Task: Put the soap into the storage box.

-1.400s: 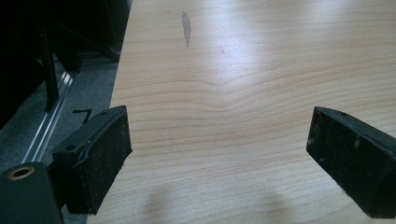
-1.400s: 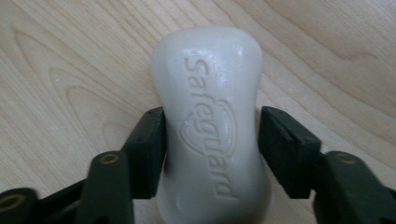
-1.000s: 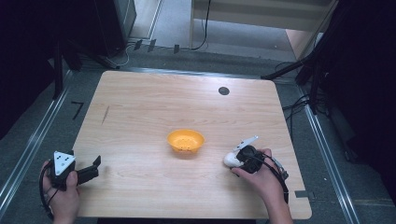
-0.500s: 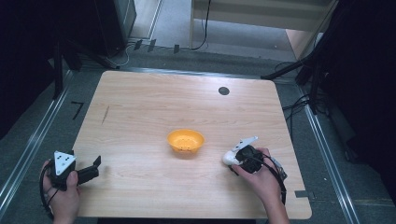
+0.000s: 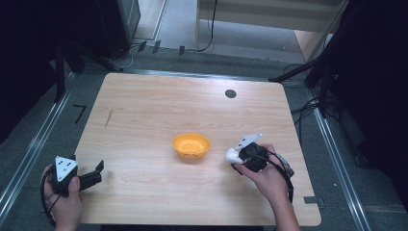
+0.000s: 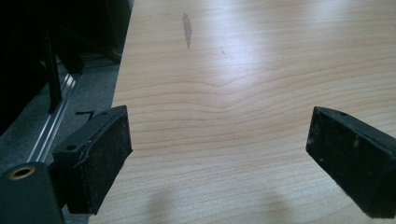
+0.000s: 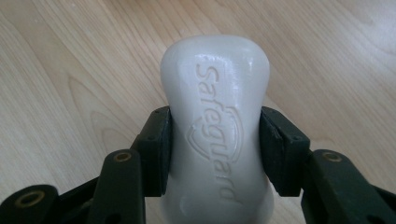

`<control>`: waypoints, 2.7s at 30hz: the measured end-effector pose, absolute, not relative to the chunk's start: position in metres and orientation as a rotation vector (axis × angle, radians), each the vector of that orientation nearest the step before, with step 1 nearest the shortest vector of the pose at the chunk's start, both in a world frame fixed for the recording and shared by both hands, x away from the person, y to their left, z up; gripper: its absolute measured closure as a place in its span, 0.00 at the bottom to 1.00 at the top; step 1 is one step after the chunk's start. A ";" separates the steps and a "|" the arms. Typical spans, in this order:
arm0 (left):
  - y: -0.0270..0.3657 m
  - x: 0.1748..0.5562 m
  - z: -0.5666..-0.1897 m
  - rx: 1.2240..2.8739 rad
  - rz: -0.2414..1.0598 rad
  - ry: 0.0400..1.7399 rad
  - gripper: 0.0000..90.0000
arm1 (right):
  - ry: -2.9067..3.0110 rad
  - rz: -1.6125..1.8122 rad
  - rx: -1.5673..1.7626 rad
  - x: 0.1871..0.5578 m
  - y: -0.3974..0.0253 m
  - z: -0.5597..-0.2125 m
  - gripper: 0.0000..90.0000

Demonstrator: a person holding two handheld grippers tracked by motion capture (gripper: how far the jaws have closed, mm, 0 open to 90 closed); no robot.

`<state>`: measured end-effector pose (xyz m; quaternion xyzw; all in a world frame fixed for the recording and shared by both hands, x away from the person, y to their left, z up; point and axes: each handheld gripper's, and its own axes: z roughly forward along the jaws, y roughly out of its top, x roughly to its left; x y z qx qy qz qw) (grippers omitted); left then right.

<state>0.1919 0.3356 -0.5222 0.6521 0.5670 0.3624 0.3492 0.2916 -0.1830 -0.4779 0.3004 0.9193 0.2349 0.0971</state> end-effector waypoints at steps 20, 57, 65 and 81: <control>0.336 0.191 -0.522 1.687 0.946 1.470 0.08 | 2.786 0.722 0.625 0.308 -0.149 -0.440 0.56; 0.336 0.192 -0.522 1.694 0.934 1.464 0.08 | 2.861 0.714 0.249 0.350 -0.067 -0.441 0.56; 0.336 0.192 -0.522 1.694 0.932 1.463 0.08 | 2.878 0.704 0.217 0.355 -0.056 -0.446 0.56; 0.336 0.192 -0.522 1.701 0.933 1.462 0.08 | 2.911 0.674 0.165 0.360 -0.044 -0.457 0.56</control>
